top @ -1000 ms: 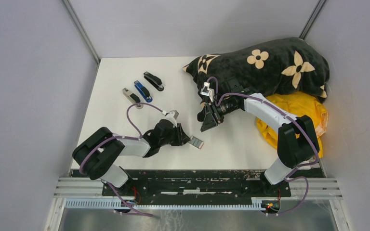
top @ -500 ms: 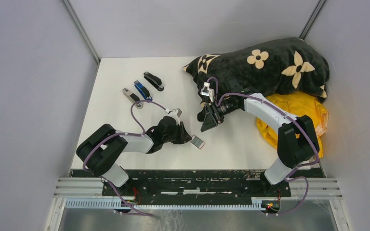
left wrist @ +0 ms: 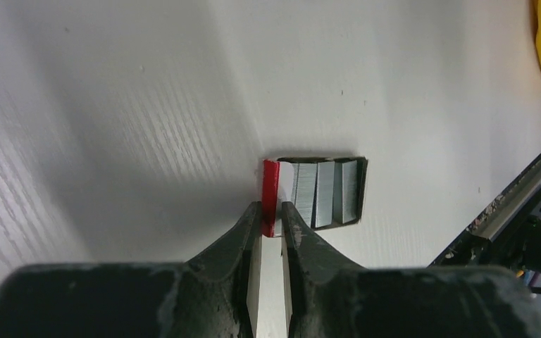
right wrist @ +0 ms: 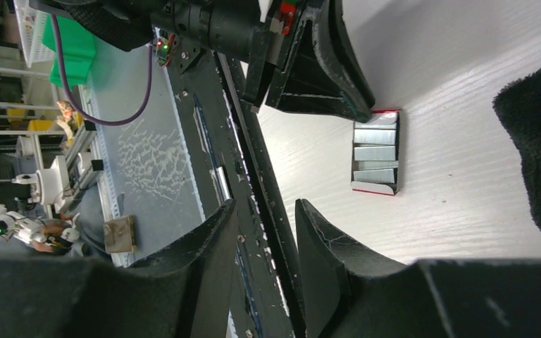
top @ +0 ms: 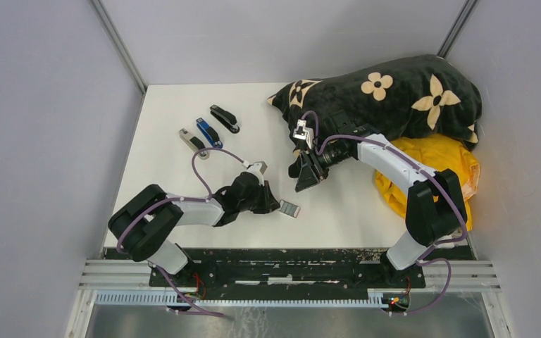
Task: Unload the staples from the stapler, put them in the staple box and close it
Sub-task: Adjust the staple box at the center of the board.
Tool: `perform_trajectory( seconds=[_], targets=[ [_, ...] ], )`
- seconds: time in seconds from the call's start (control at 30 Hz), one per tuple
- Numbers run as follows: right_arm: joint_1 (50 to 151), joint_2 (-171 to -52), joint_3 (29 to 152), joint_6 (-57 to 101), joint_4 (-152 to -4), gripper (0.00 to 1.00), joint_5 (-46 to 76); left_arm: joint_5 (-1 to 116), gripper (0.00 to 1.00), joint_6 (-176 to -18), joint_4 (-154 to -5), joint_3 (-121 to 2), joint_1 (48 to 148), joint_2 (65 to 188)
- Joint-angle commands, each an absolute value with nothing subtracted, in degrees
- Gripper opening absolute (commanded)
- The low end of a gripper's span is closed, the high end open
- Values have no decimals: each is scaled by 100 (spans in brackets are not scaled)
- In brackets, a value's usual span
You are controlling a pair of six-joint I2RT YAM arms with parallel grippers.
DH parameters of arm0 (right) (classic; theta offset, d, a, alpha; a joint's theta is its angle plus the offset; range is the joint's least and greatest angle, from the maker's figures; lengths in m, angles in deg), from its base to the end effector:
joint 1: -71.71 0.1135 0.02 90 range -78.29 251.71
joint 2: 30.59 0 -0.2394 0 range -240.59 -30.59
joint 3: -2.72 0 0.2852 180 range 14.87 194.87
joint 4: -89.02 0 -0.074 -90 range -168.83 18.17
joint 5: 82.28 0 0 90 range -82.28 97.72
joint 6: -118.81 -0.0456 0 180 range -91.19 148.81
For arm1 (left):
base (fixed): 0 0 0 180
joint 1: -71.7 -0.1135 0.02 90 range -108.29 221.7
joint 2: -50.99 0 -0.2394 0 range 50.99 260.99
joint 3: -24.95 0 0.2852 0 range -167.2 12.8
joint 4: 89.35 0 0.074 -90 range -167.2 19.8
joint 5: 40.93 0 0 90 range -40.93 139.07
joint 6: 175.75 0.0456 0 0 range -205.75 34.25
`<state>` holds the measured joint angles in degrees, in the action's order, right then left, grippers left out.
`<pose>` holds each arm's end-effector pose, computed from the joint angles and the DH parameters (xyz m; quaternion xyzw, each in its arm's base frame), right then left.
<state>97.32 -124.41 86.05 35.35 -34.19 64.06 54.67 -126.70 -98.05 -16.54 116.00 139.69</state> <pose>0.3035 0.1876 0.2089 -0.3287 0.8047 0.4852 0.0946 0.2128 -0.2139 0.0692 0.0475 0.8987 -0.3262 0.2894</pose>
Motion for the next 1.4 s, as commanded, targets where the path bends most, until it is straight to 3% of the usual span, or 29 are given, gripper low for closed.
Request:
perform_trajectory(
  seconds=[0.0,0.3,0.53,0.57,0.67,0.73,0.83,1.03,1.37],
  targets=[
    [9755,-12259,8923,4103,-3201,42,6272,5363,22,-12954,-9940,-1345,11768,13678],
    [9754,-11949,9083,4948,-2668,46,6246,5101,29,-13082,-10404,-845,11855,12472],
    [9755,-11392,9014,5585,-2562,49,6298,3188,41,-12557,-8144,-660,11796,9997],
    [9767,-11284,8946,5596,-2695,54,6274,2879,45,-12508,-7802,-657,11752,9774],
    [9794,-11023,8660,5750,-3045,82,6534,2232,60,-12563,-7147,-536,11471,9243],
    [9814,-11112,8593,6131,-2785,90,7124,2299,64,-12602,-7032,-469,11139,9109],
    [9829,-11348,8687,6274,-2465,89,7130,2576,70,-12627,-7188,-377,10574,9181],
    [9829,-11272,8611,5991,-2708,87,6838,3118,72,-12844,-7339,-415,9609,9701],
    [9833,-11353,8620,5807,-2775,86,6737,4027,73,-13486,-8271,212,9534,10480]
  ],
)
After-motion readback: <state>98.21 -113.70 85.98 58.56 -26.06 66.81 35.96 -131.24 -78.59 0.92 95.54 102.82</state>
